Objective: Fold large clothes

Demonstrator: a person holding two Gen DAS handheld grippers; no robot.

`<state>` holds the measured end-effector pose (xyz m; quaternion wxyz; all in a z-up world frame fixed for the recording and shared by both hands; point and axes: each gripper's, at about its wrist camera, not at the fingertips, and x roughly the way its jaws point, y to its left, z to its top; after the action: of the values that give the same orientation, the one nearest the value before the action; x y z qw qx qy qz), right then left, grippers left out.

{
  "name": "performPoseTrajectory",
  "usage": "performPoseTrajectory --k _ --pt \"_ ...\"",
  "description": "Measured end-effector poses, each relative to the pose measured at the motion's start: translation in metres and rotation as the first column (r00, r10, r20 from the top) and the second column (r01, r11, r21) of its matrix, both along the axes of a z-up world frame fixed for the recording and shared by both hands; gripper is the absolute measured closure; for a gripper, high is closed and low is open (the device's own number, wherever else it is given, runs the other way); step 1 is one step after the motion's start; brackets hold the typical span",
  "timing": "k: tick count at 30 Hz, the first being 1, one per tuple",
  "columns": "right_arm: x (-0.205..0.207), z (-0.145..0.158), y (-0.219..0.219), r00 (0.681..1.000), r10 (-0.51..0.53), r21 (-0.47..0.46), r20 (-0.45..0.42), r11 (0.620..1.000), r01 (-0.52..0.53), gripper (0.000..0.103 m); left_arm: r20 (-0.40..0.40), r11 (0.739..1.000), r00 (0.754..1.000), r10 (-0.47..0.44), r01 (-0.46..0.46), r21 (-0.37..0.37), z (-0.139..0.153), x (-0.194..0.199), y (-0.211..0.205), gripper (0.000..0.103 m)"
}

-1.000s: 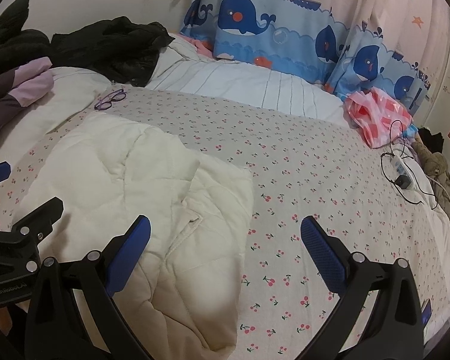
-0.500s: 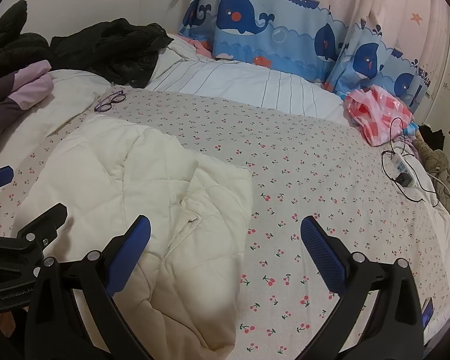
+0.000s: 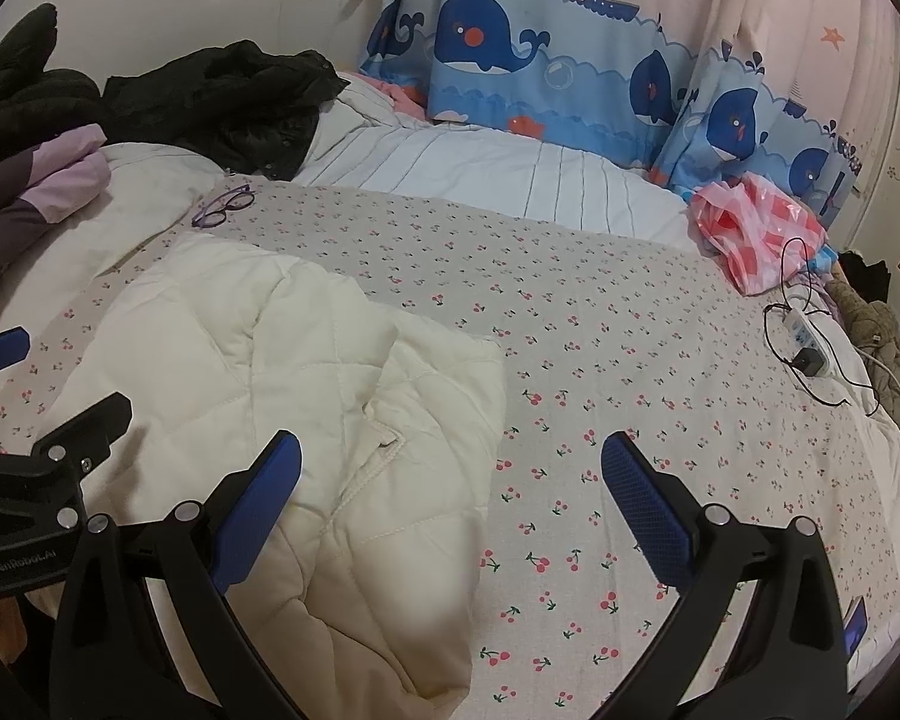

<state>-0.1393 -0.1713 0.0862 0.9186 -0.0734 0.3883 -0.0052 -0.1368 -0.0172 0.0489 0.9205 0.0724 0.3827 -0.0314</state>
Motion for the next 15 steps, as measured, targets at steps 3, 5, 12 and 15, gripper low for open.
performPoseTrajectory --k 3,5,12,15 --pt "-0.0001 -0.0001 0.0008 1.000 -0.004 0.004 -0.003 1.000 0.004 0.006 -0.001 1.000 1.000 0.005 -0.005 0.000 0.0001 0.0014 0.0012 0.007" --pt "-0.0001 0.0011 0.0008 1.000 -0.005 0.011 -0.004 1.000 0.005 0.006 -0.004 1.000 1.000 0.007 -0.007 -0.002 0.0002 0.0022 0.0024 0.007" --pt "0.0028 0.0006 0.0024 1.000 -0.004 0.020 -0.013 1.000 0.004 0.006 0.004 1.000 1.000 0.007 -0.007 0.000 0.0007 0.0033 0.0021 0.007" --pt "0.0015 0.0010 0.0029 1.000 -0.001 0.016 -0.010 1.000 0.001 0.006 0.011 1.000 1.000 0.008 -0.008 -0.008 0.0036 0.0030 0.0041 0.007"
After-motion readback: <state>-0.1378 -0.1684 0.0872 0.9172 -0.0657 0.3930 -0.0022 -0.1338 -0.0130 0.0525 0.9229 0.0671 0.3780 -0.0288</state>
